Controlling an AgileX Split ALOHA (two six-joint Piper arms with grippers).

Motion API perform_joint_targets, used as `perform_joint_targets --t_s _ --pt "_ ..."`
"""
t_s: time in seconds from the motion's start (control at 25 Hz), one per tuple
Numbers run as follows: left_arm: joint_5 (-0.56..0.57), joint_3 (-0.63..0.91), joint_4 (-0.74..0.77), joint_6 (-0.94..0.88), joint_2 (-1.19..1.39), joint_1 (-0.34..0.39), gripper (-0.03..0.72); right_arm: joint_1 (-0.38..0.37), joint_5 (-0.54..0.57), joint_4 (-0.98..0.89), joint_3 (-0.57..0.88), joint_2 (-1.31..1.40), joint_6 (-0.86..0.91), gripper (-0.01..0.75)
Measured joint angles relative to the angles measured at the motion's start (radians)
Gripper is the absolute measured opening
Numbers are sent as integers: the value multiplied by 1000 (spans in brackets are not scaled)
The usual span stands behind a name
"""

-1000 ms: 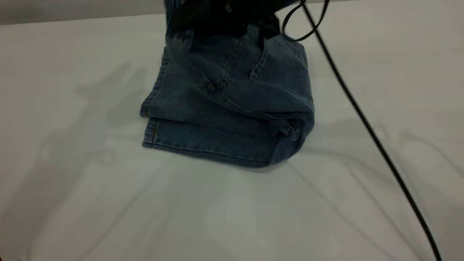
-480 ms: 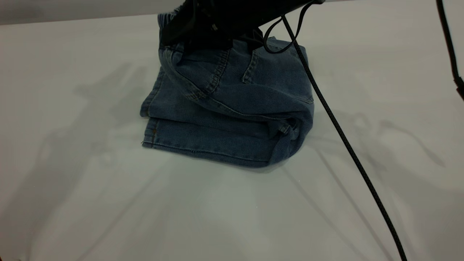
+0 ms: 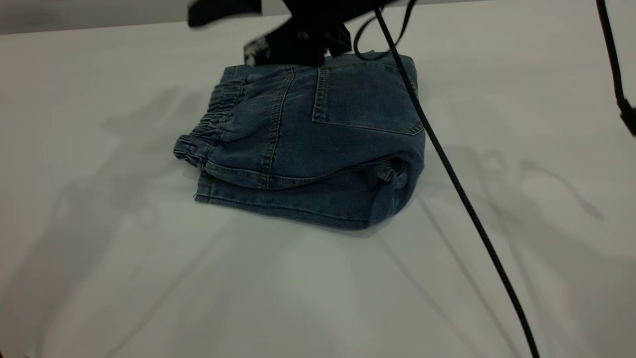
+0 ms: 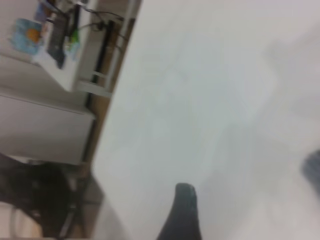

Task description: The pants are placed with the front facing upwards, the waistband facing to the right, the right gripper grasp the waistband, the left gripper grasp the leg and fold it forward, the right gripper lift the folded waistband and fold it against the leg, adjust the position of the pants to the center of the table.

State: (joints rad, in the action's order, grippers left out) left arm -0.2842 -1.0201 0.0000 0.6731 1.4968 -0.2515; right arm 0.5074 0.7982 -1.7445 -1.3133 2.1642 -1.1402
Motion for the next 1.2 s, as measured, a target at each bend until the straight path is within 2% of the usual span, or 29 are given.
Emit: perform_joint_targets --t_s 0.08,0.2,0.36,0.48,0.76,0.88,1.04,1.2 --pt "0 0 0 0 -1 0 321 2 -3 2 -25 0 71 556" --pt "-6 0 0 0 -8 0 321 2 -75 54 -64 -1 230 535" --pt "-7 0 0 0 -22 0 321 2 -128 229 -140 -1 478 528" --pt "-7 0 0 0 -30 0 321 2 -149 462 -210 0 727 528" --pt "-33 0 0 0 -53 0 321 1 -48 1078 -285 36 1312 528" --pt "-30 0 0 -3 -65 0 321 1 -10 1248 -346 86 1506 528" --pt "-15 0 0 -4 -90 0 321 1 48 1375 -455 167 1662 528" --pt "-11 0 0 -4 -107 0 321 1 84 1383 -546 247 1794 528"
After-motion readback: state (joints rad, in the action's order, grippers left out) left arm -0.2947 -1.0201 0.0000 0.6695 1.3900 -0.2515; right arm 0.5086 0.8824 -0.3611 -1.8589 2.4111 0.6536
